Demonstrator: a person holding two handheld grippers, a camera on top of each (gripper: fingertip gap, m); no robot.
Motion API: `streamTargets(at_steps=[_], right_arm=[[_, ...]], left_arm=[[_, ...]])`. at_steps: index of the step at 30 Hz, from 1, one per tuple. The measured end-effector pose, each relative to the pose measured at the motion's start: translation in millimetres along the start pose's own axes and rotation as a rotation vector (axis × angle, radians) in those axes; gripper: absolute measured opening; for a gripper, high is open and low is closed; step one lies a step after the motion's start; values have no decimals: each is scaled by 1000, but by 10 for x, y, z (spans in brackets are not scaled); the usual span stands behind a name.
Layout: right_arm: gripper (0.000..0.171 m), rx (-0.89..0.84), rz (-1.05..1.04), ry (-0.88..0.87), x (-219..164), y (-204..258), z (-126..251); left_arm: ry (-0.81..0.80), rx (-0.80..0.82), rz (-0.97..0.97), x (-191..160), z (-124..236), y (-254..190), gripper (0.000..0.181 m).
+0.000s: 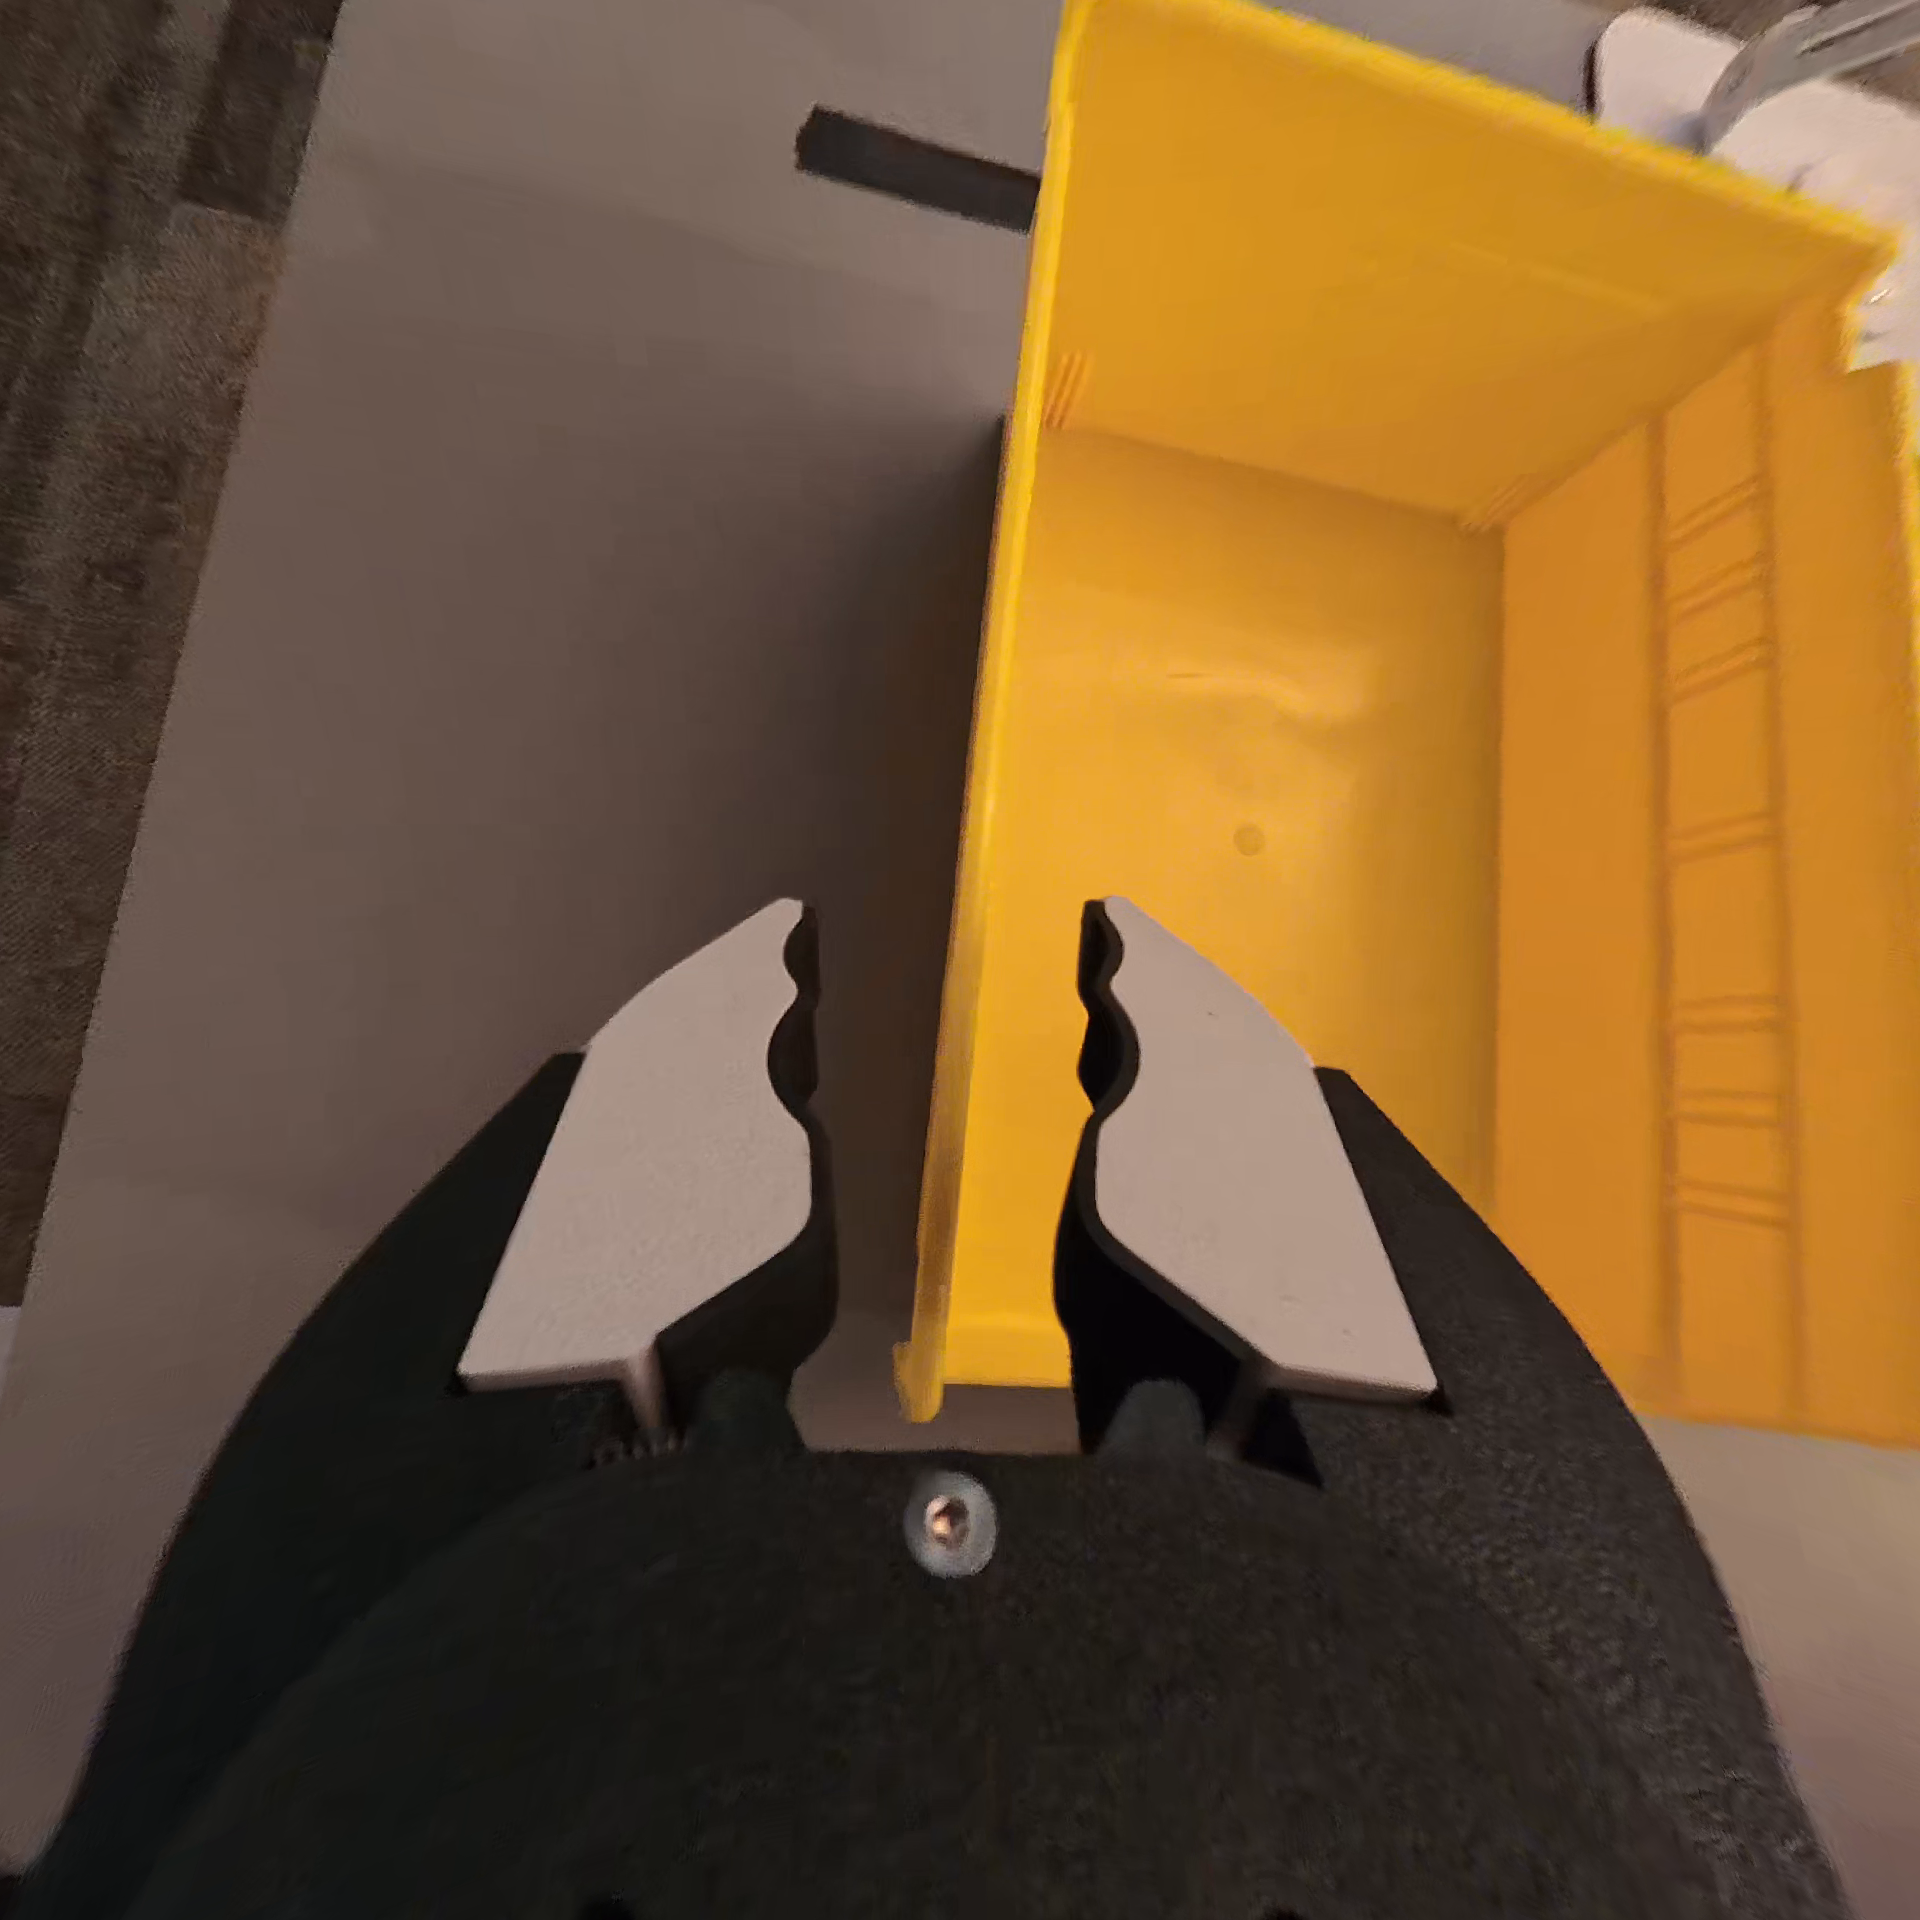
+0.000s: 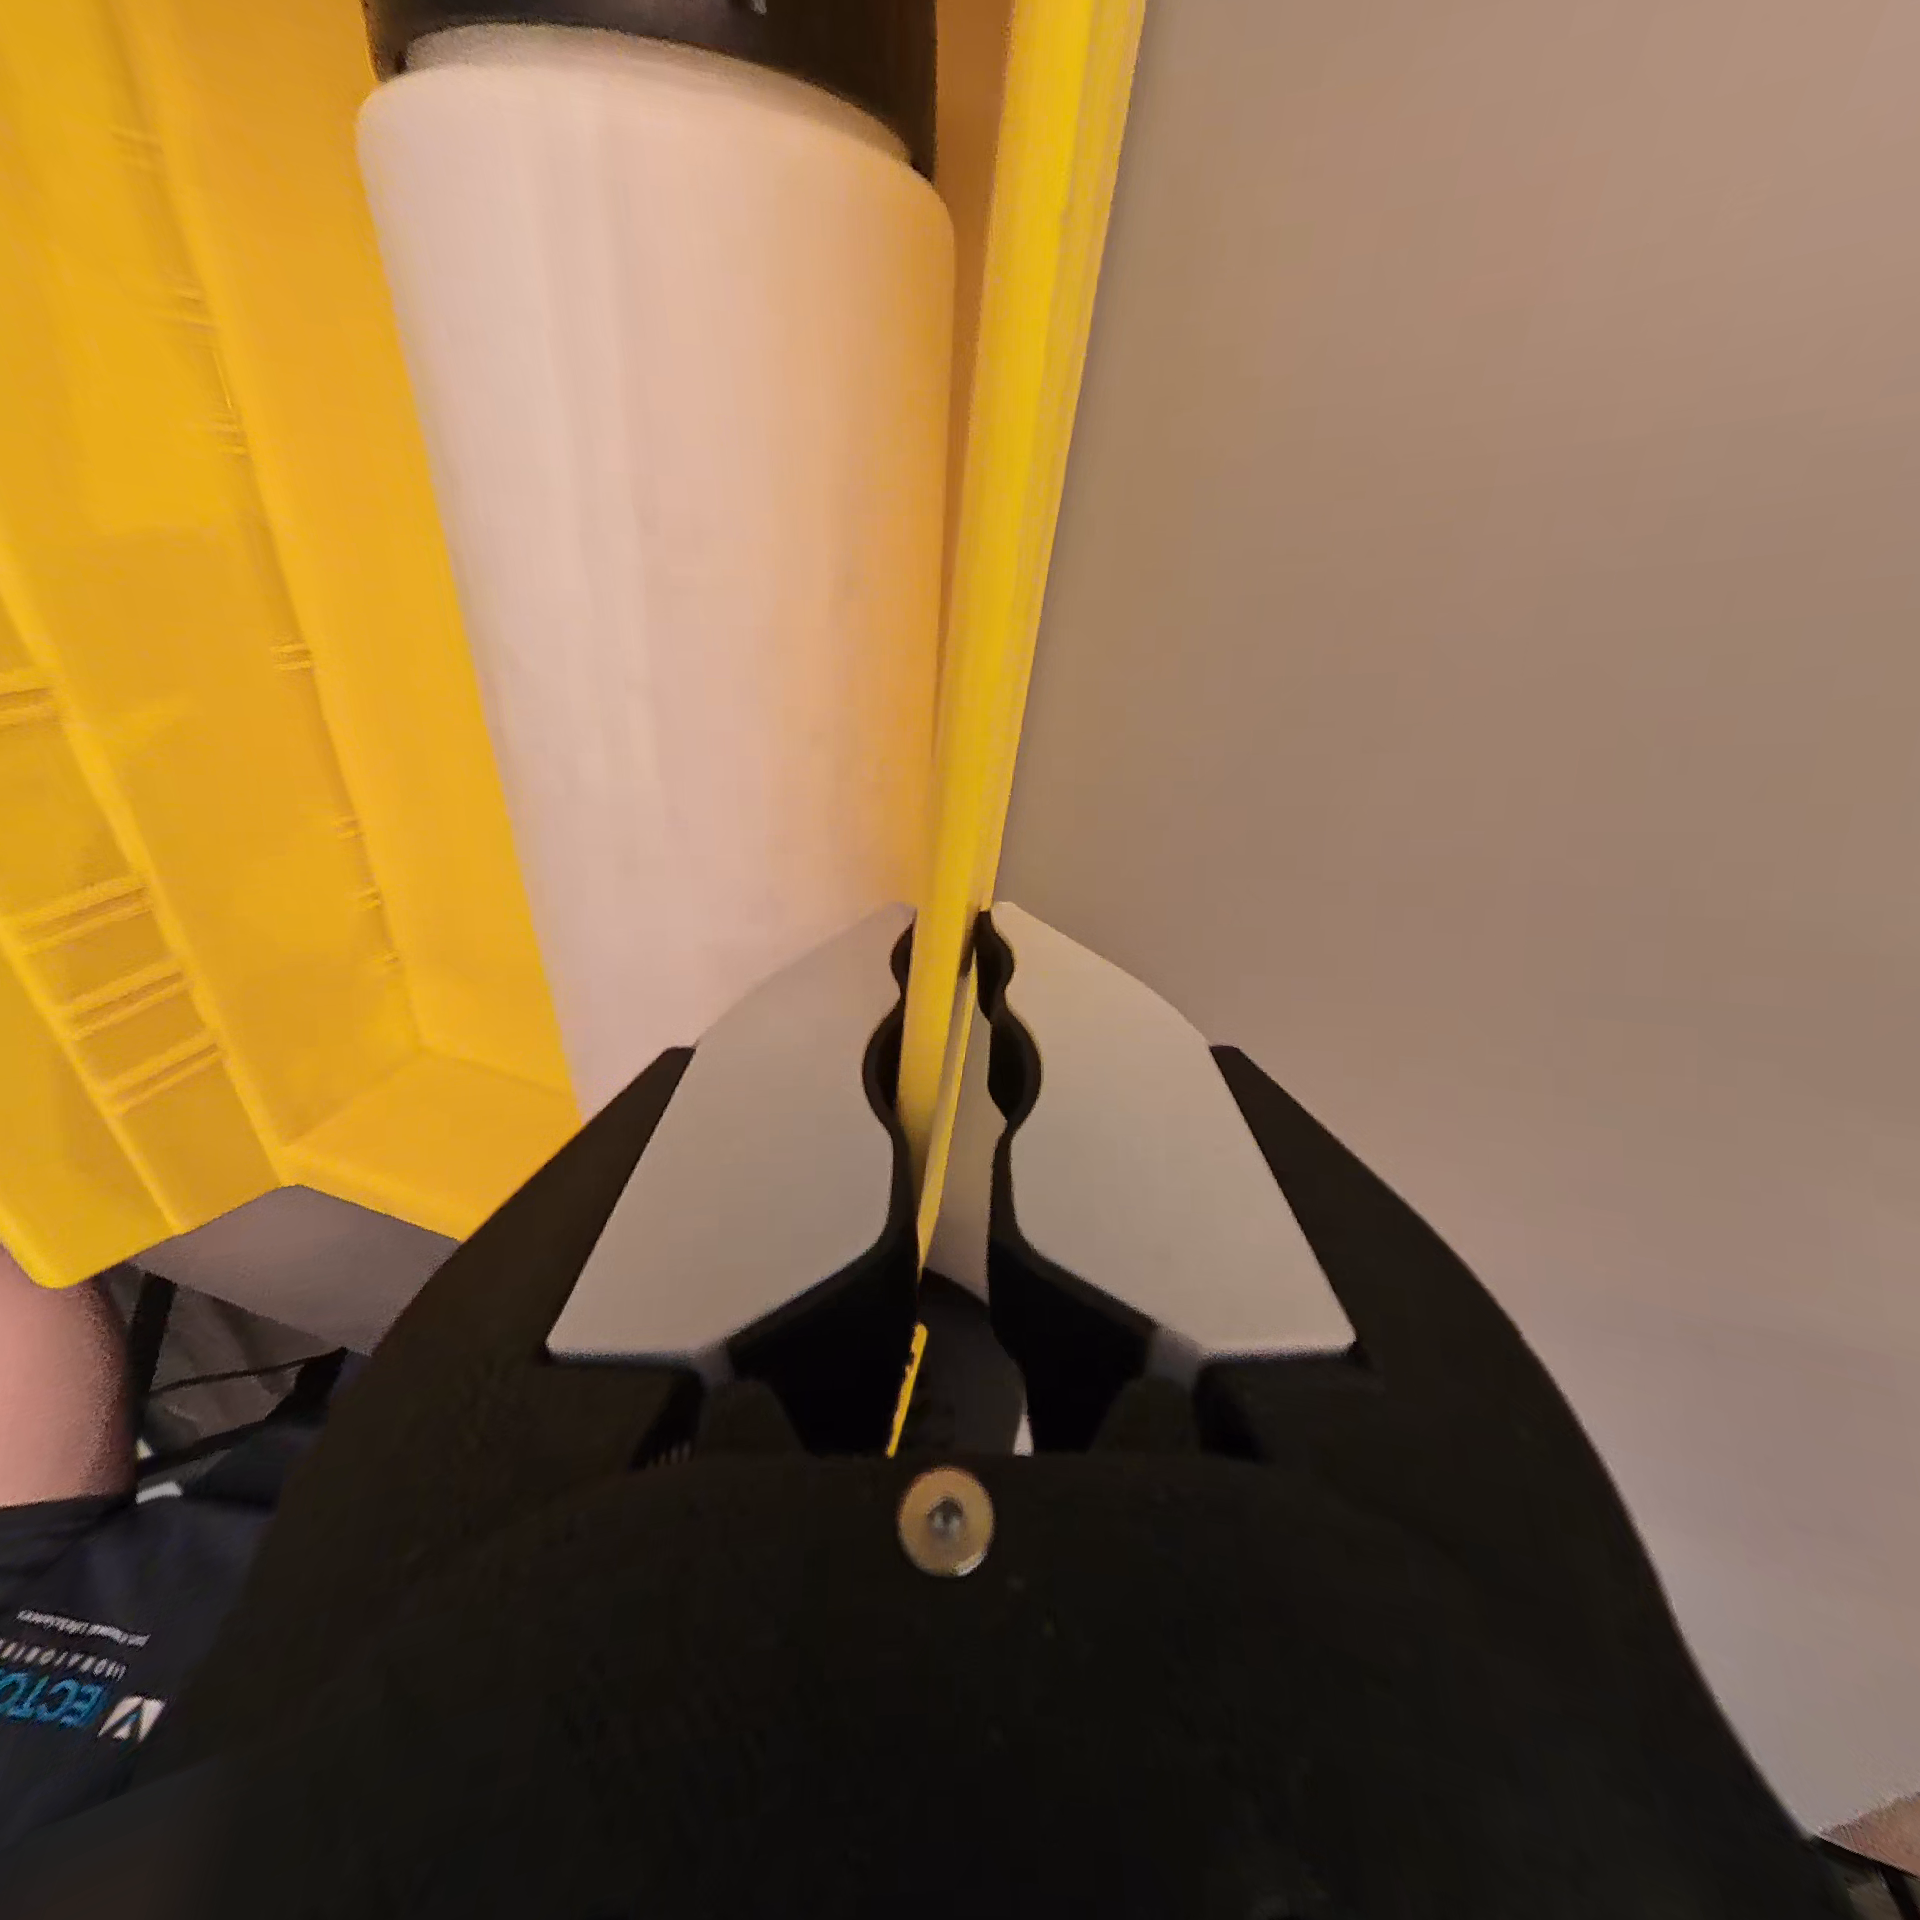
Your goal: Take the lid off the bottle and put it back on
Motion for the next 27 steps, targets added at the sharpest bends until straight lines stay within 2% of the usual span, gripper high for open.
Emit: streamTargets(at_steps=[5, 8, 12, 27], right_arm=[[12, 60, 0, 24, 65, 335, -101], [15, 100, 3, 60, 38, 491, -147], [13, 89, -14, 67, 52, 574, -176], [12, 67, -16, 62, 104, 1014, -309]], left_arm=[[50, -33, 10, -61, -104, -51, 41], [124, -60, -10, -162, -172, -100, 18], [174, -13, -49, -221, -218, -73, 5], [318, -63, -309, -253, -321, -645, 9]])
Point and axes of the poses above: each gripper's, where its closed fingertips meet, z back along the fingers, x out of its top, y = z × x across the jaws, the point moved 2 cm from there along z, back along the fingers, and after that the axes turned 3 degrees about -z, right-handed, at the moved point
